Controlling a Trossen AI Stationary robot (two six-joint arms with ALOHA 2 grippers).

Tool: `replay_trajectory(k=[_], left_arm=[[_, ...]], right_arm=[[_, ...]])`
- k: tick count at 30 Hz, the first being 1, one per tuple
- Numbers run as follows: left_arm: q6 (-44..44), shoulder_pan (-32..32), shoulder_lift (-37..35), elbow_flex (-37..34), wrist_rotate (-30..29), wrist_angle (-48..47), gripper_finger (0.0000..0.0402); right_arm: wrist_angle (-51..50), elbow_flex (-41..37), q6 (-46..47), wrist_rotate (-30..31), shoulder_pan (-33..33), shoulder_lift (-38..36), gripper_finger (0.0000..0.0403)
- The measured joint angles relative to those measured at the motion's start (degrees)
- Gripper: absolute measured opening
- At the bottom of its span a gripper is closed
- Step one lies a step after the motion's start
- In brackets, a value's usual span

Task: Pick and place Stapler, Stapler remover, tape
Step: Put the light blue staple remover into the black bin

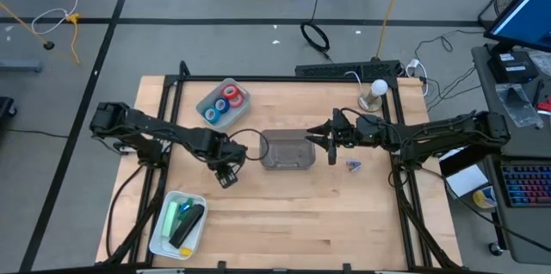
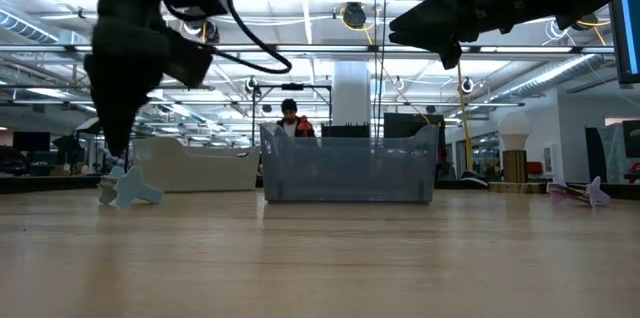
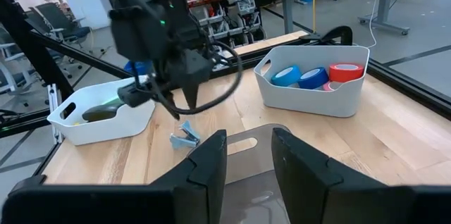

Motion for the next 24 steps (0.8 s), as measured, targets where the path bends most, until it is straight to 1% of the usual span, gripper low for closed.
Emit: replay_trajectory(k=[2,4,9,15,19,24], left_arm=[[0.51,1.26,-0.06,-1.63,1.62,3.62,0.0168],[1.82,2.18,-0.03,-2.80,1.94,5.14,0.0168],[3.49,4.49,-0.04,-5.33,2.18,5.21,0.0168],[5.66,5.90,-0.06,-7.68,4.16,6.45,0.0168],[4.44,6.37,-0.24,-7.74,4.56,6.93,0.0168],[1.05,6.43,-3.65,-6.30,4.73,6.77,0.0168]], right_arm=[[0.00,0.00,0.00,0.00,0.00,0.00,0.0105],[0.00,0.00,0.00,0.00,-0.01,0.00,0.0105],[0.00,0.00,0.00,0.00,0.00,0.00,0.0105],[-0.02,0.00,0.00,0.00,-0.01,0.00,0.0105],[-0.01,0.00,0.00,0.00,0.00,0.00,0.0105],[-0.02,0.00,0.00,0.00,0.00,-0.02,0.0105]])
